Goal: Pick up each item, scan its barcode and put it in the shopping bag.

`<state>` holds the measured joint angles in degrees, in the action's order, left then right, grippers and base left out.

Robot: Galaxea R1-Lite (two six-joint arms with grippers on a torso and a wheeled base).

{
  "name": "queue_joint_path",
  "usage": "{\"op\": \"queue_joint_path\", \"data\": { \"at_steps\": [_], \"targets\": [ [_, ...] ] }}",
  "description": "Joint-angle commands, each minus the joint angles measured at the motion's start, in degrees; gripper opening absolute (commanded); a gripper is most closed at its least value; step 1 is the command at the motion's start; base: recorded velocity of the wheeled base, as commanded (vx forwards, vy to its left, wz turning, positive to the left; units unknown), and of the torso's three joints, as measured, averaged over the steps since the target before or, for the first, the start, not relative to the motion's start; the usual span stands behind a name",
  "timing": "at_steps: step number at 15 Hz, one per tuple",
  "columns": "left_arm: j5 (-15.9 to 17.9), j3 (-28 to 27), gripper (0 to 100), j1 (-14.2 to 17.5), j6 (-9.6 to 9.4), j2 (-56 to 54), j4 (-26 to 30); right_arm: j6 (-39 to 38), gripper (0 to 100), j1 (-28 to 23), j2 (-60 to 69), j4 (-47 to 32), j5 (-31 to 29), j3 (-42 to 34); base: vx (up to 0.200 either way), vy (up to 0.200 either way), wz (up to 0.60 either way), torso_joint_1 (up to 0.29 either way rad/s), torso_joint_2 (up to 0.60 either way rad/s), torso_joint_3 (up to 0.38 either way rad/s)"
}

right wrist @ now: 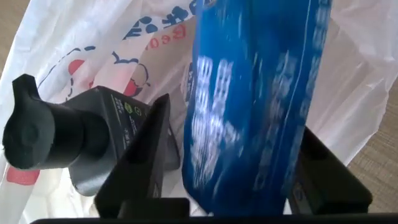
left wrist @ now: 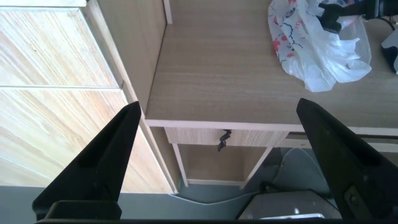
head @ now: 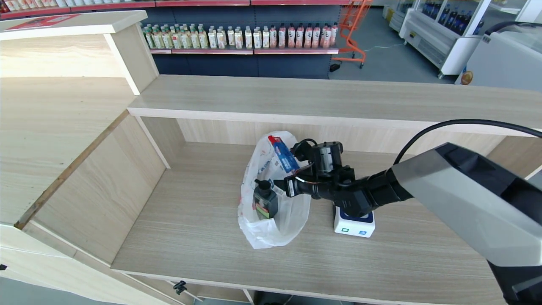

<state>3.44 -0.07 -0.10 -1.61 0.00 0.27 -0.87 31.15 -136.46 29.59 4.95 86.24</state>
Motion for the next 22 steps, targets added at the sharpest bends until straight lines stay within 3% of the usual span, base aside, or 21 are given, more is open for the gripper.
{"op": "queue_joint_path", "data": {
  "at_steps": [1, 3, 5, 9, 11, 13, 14, 18, 19, 20, 22],
  "targets": [
    [-0.01, -0.01, 100, 0.01, 0.03, 0.09, 0.0, -1.24, 100, 0.05, 0.76, 0.03, 0.15, 1.57, 0.0, 0.0, 0.0, 0.0, 0.0, 0.0],
    [-0.01, -0.01, 100, 0.01, -0.06, 0.09, 0.0, -8.01, 100, -0.21, 6.38, -0.23, 2.78, 0.69, 0.0, 0.0, 0.0, 0.0, 0.0, 0.0],
    [-0.01, -0.01, 100, 0.01, 0.03, 0.09, 0.0, -11.97, 100, -1.09, 14.91, -0.41, 4.98, -6.34, 0.0, 0.0, 0.0, 0.0, 0.0, 0.0],
    [-0.01, -0.01, 100, 0.01, 0.03, 0.09, 0.0, -11.88, 100, -8.21, 48.4, -1.73, 7.09, -39.92, 0.0, 0.0, 0.0, 0.0, 0.0, 0.0],
    [-0.01, 0.07, 100, 0.01, 0.03, 0.09, 0.0, -6.34, 100, -14.27, 67.91, -5.24, 1.82, -55.04, 0.0, 0.0, 0.0, 0.0, 0.0, 0.0],
    [-0.01, -0.01, 100, 0.01, 0.03, 0.09, 0.0, -5.37, 100, -16.21, 84.87, -11.22, -7.85, -67.52, 0.0, 0.0, 0.0, 0.0, 0.0, 0.0],
    [-0.01, -0.01, 100, 0.01, 0.03, 0.09, 0.0, -5.29, 100, -19.11, 99.81, -15.7, -10.93, -76.66, 0.0, 0.0, 0.0, 0.0, 0.0, 0.0],
    [-0.01, -0.01, 100, 0.01, -0.06, 0.09, 0.0, 2.89, 100, -29.92, 120.55, -18.95, -10.75, -86.24, 0.0, 0.0, 0.0, 0.0, 0.0, 0.0],
    [-0.01, -0.01, 100, 0.01, 0.03, 0.09, 0.0, 2.97, 100, -32.64, 127.15, -24.66, -9.61, -86.24, 0.0, 0.0, 0.0, 0.0, 0.0, 0.0],
    [-0.01, -0.01, 100, 0.01, 0.03, 0.09, 0.0, 2.45, 100, -33.78, 131.36, -28.53, -8.2, -86.24, 0.0, 0.0, 0.0, 0.0, 0.0, 0.0],
    [-0.01, -0.01, 100, 0.01, 0.03, 0.09, 0.0, 1.74, 100, -31.23, 136.46, -29.24, -7.67, -86.24, 0.0, 0.0, 0.0, 0.0, 0.0, 0.0]
  ]
}}
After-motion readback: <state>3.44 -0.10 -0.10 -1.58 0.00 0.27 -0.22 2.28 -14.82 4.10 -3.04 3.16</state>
